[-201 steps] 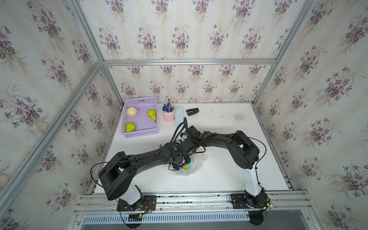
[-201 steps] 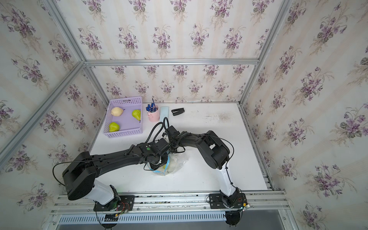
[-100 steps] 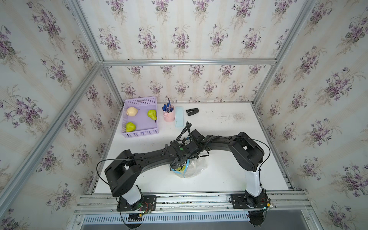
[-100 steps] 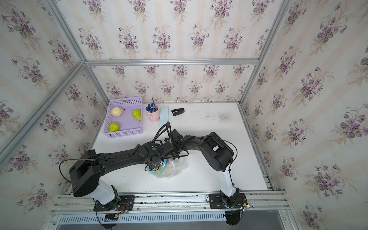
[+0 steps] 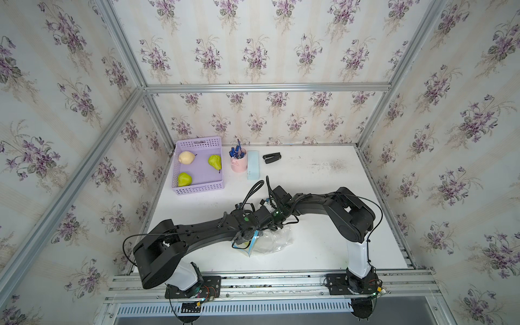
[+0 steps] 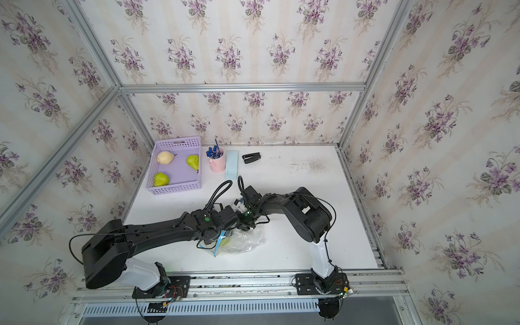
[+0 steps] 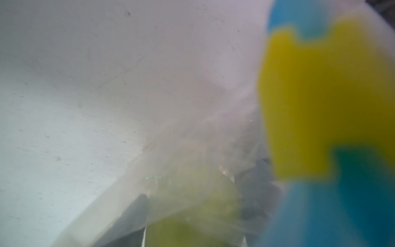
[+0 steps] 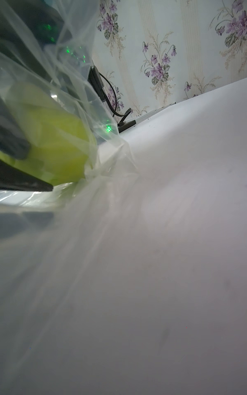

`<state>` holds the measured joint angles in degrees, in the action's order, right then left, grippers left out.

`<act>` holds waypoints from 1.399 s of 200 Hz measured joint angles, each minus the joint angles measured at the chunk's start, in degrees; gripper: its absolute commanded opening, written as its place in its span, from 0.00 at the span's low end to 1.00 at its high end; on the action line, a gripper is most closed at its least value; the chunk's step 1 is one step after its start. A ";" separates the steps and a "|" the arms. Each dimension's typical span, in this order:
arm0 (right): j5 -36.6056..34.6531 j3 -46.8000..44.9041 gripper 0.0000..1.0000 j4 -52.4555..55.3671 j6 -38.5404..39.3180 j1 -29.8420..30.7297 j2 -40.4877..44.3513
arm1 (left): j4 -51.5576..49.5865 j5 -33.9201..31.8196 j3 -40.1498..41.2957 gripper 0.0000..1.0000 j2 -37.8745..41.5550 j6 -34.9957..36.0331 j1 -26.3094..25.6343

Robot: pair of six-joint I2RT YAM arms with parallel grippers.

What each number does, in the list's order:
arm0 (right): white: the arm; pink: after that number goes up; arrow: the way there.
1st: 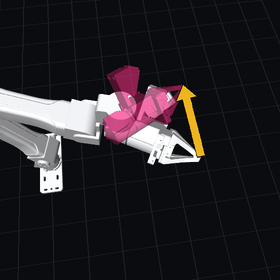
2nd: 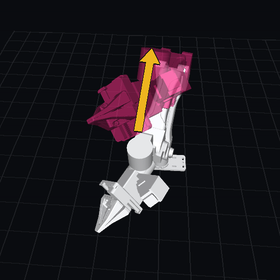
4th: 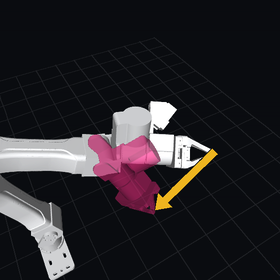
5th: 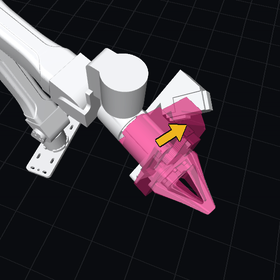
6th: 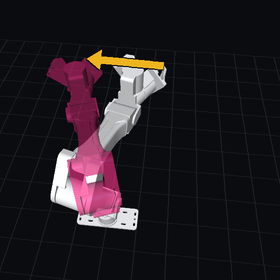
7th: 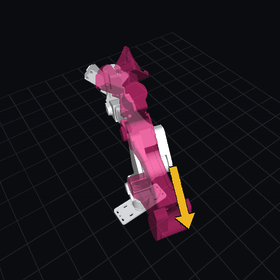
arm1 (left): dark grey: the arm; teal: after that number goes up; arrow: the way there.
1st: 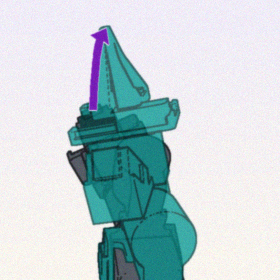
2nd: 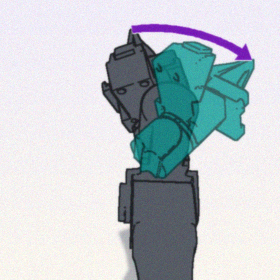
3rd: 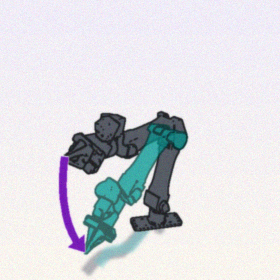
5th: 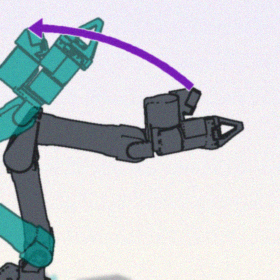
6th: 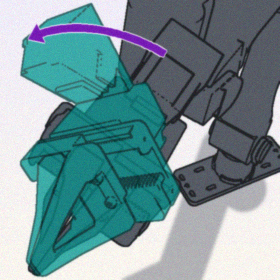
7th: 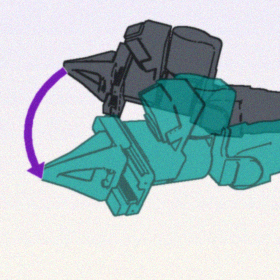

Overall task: Open the zip-top bag and take out the pear
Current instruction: Pick up the pear from the zipper food storage bag, then place the pear in the basket.

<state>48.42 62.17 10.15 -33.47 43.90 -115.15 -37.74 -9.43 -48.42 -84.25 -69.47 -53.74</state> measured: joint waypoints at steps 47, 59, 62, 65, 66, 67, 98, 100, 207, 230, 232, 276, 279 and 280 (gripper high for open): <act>0.09 1.40 0.23 1.27 0.07 -0.04 -0.76 | 4.44 3.87 1.25 0.65 -1.09 3.34 0.22; 0.39 1.57 0.23 1.27 0.02 -0.31 -0.94 | 5.88 5.05 1.79 0.57 -1.11 4.33 0.22; 0.42 1.60 0.24 1.27 0.02 -0.31 -0.96 | 6.23 5.33 1.86 0.56 -1.11 4.55 0.22; 0.42 1.62 0.24 1.25 0.02 -0.31 -0.98 | 6.45 5.70 1.90 0.52 -1.09 4.74 0.22; 0.42 1.64 0.24 1.25 0.02 -0.31 -0.98 | 6.49 5.79 1.90 0.51 -1.07 4.81 0.22; 0.42 1.64 0.24 1.25 0.02 -0.31 -1.01 | 6.56 5.88 1.92 0.51 -1.05 4.90 0.22; 0.61 1.70 0.25 1.05 -0.85 -0.87 -1.05 | 6.60 9.99 3.04 0.48 1.53 6.27 0.39; 0.59 1.73 0.25 1.05 -0.85 -0.94 -1.05 | 6.29 10.47 3.17 0.47 1.84 6.43 0.52; -3.98 2.91 0.24 0.70 -1.90 -5.81 -0.85 | -12.24 17.84 -4.33 0.53 22.84 11.65 15.30; -5.09 2.40 0.22 -1.22 -2.54 -7.56 -0.87 | -16.94 18.60 -7.15 0.53 26.51 14.03 21.16; -5.22 2.40 0.21 -1.38 -2.56 -7.76 -0.87 | -17.31 18.60 -7.45 0.53 26.80 14.34 21.88; -8.46 4.04 0.17 -2.27 -3.89 -12.57 -1.57 | -23.98 22.36 -13.86 0.53 24.13 22.32 33.51; -8.48 4.28 0.17 -2.12 -3.96 -12.94 -1.62 | -24.17 22.69 -14.36 0.53 23.45 22.95 33.99; -8.50 4.33 0.18 -2.08 -3.98 -13.03 -1.64 | -24.20 22.77 -14.47 0.53 23.30 23.10 34.10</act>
<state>39.92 66.50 8.08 -37.45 30.87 -116.79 -61.93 13.34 -62.89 -60.95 -46.37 -19.64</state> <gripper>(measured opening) 0.173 0.543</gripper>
